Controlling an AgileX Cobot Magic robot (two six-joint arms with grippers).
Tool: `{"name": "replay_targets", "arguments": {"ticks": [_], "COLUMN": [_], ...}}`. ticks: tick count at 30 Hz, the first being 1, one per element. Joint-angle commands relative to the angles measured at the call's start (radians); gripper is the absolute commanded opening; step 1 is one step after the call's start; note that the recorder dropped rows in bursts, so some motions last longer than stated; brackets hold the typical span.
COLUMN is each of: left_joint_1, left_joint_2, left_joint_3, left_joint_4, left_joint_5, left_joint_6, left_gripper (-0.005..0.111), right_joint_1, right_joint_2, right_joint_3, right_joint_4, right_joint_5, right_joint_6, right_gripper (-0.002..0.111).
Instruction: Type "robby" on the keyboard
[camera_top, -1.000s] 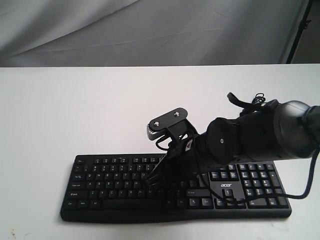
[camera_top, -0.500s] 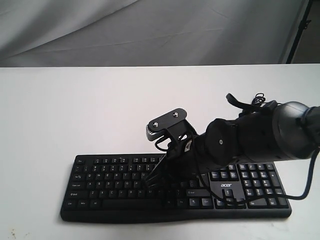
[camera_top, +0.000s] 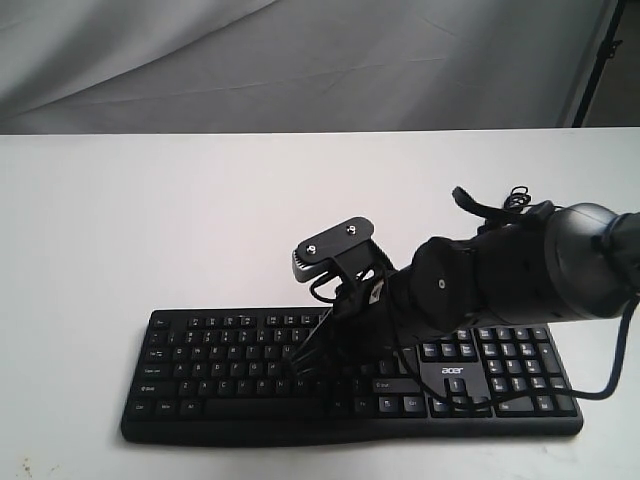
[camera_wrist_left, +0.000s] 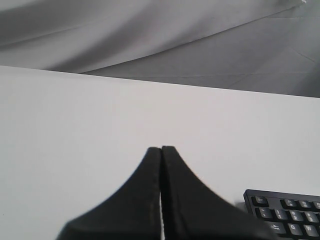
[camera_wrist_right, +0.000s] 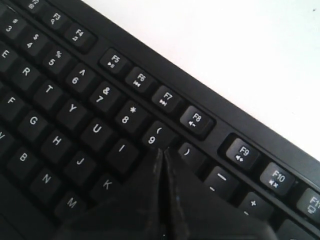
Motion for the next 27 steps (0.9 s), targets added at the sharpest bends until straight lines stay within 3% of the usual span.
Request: {"name": "replay_targets", "arguments": {"ticks": [1,19,27], "left_joint_1": [-0.003,-0.003,-0.003], "left_joint_2": [-0.004,-0.004,-0.004], "left_joint_3": [0.005,0.005,0.005], "left_joint_4": [-0.009,-0.009,-0.009], "left_joint_5": [-0.002,-0.002,-0.002], "left_joint_6": [-0.005,-0.005,-0.005], "left_gripper": [0.0,0.0,0.0], "right_joint_1": [0.009,0.01,0.074], "right_joint_2": [0.017,-0.091,-0.087], "right_joint_3": [0.003,0.003,-0.09], "right_joint_4": [0.001,-0.032,-0.032], "right_joint_5": [0.018,0.042,0.086], "right_joint_6": [0.001,0.005,0.012], "right_gripper": [0.0,0.0,0.0]}}
